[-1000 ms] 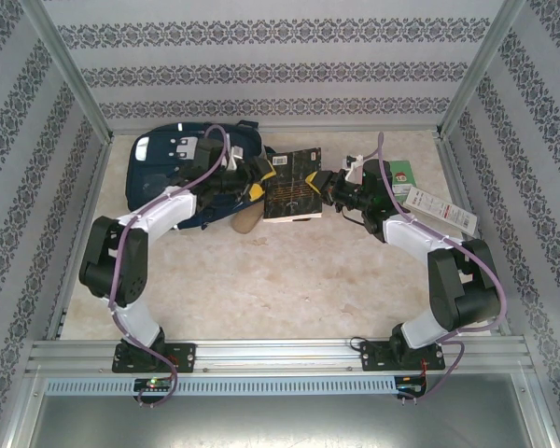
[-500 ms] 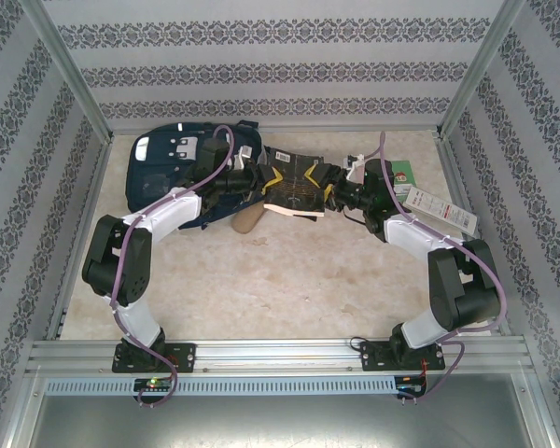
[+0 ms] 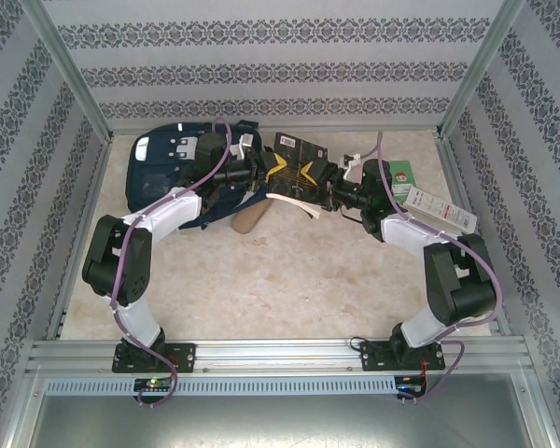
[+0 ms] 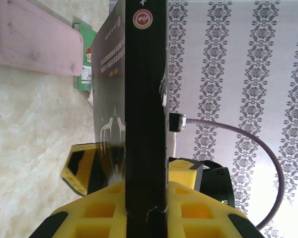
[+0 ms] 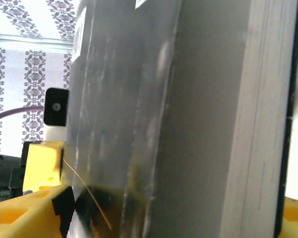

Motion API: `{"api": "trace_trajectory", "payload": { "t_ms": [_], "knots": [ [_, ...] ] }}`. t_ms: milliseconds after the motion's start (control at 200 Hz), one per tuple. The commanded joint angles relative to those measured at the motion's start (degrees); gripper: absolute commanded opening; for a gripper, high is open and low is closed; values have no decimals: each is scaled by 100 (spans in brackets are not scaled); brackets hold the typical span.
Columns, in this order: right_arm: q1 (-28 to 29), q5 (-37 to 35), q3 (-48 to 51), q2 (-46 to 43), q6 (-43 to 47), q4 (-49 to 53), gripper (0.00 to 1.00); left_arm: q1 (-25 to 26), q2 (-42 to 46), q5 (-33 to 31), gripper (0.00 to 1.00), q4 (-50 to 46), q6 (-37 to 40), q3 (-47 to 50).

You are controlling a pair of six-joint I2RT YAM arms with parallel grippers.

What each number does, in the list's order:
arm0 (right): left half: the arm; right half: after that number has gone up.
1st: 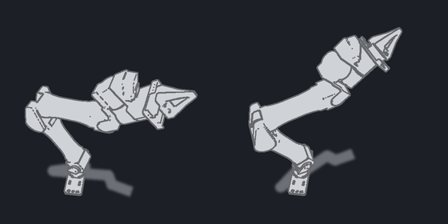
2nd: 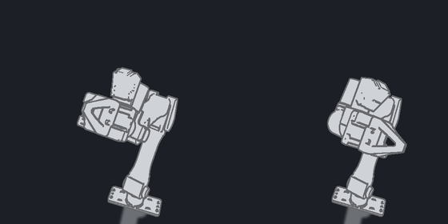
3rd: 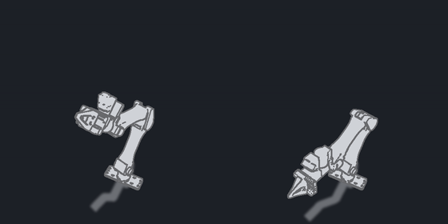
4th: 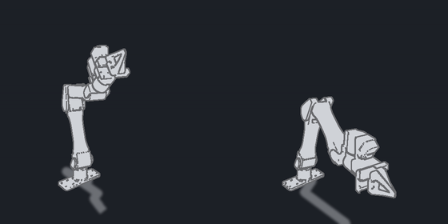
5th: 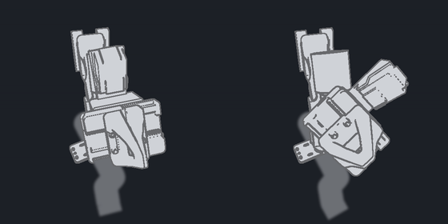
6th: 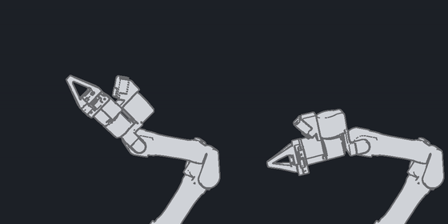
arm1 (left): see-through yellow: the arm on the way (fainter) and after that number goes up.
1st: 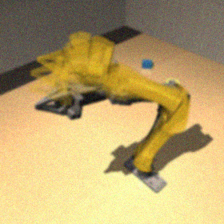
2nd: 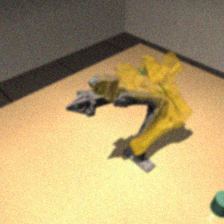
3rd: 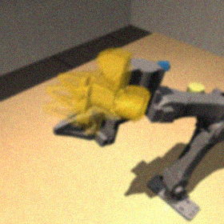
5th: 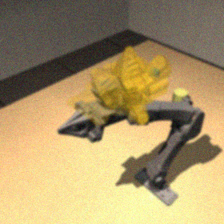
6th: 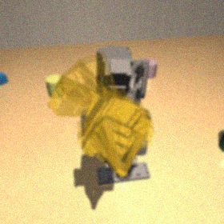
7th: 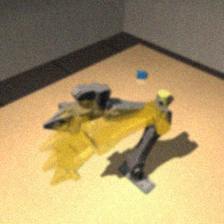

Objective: Pack the student bag

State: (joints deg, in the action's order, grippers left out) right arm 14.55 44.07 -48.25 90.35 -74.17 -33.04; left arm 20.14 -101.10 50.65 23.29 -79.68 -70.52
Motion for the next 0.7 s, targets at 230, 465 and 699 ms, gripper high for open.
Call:
{"api": "trace_trajectory", "payload": {
  "t_ms": [230, 465, 699],
  "knots": [
    [-6, 320, 101, -142, -290, -661, 39, -65, 191, 186, 0, -859, 1032, -340],
    [-191, 189, 355, -492, -73, -311, 22, -181, 161, 182, 0, -1972, 2006, -560],
    [-198, 285, 417, -500, -119, -352, 48, -346, 153, 229, 0, -1218, 1436, -450]
  ]
}}
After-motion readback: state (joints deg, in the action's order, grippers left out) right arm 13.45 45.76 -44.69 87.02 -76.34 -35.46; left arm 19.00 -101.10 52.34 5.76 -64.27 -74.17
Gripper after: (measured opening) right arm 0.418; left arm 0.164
